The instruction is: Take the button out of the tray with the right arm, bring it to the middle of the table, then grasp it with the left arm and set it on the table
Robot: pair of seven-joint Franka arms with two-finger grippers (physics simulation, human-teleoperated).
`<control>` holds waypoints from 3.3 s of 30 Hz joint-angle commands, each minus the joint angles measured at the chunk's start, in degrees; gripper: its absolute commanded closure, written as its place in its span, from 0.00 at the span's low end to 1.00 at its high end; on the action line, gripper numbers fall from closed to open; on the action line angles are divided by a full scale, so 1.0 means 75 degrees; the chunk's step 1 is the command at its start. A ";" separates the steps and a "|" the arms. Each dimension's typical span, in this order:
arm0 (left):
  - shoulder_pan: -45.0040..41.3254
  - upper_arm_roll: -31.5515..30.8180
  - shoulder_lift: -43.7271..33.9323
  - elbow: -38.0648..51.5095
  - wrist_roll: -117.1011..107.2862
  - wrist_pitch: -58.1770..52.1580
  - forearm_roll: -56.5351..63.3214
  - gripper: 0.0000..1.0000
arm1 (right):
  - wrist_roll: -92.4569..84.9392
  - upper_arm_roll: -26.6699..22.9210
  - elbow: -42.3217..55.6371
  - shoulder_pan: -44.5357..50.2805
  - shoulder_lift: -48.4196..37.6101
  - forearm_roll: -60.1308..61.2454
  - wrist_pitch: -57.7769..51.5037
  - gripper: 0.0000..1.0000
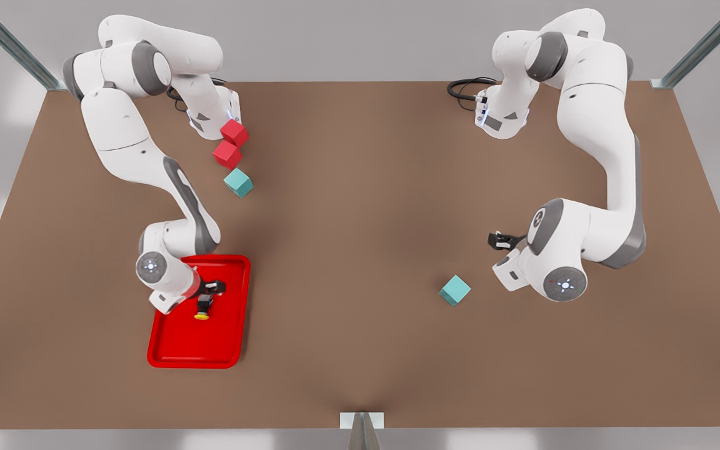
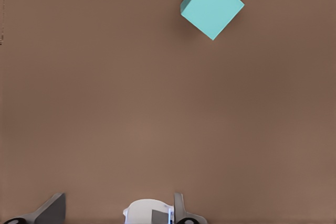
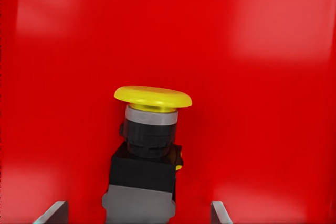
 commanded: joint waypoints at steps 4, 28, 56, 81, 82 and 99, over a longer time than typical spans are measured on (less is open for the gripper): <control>-0.0018 -0.0002 -0.0027 0.0020 -0.0186 -0.0002 -0.0005 0.00 | 0.0243 0.0001 -0.0012 0.0027 0.0012 -0.0002 0.0050 0.38; -0.0018 -0.0002 -0.0016 0.0020 -0.0198 0.0010 0.0006 0.00 | 0.0243 0.0001 0.0093 0.0003 -0.0105 -0.0025 -0.0020 0.62; 0.0088 0.0045 0.0007 0.0032 -0.0093 0.0103 0.0006 0.00 | 0.7355 -0.0948 0.4265 0.6319 0.1371 0.1709 -0.2399 0.62; -0.1002 -0.2522 0.1132 0.0395 -0.5729 0.2236 0.1190 0.00 | -0.1339 -0.1171 0.1170 0.0132 -0.3480 0.0596 -0.5246 0.00; -0.1014 -0.2358 0.1378 0.0418 -0.5647 0.2494 0.1213 0.00 | -0.1315 -0.1183 0.1639 0.0051 -0.3492 0.0666 -0.5750 0.00; -0.1600 -0.1877 0.2468 0.0489 -0.4042 0.3538 0.0885 0.00 | -0.1304 -0.1136 0.2707 0.0390 -0.3000 0.0526 -0.6208 0.00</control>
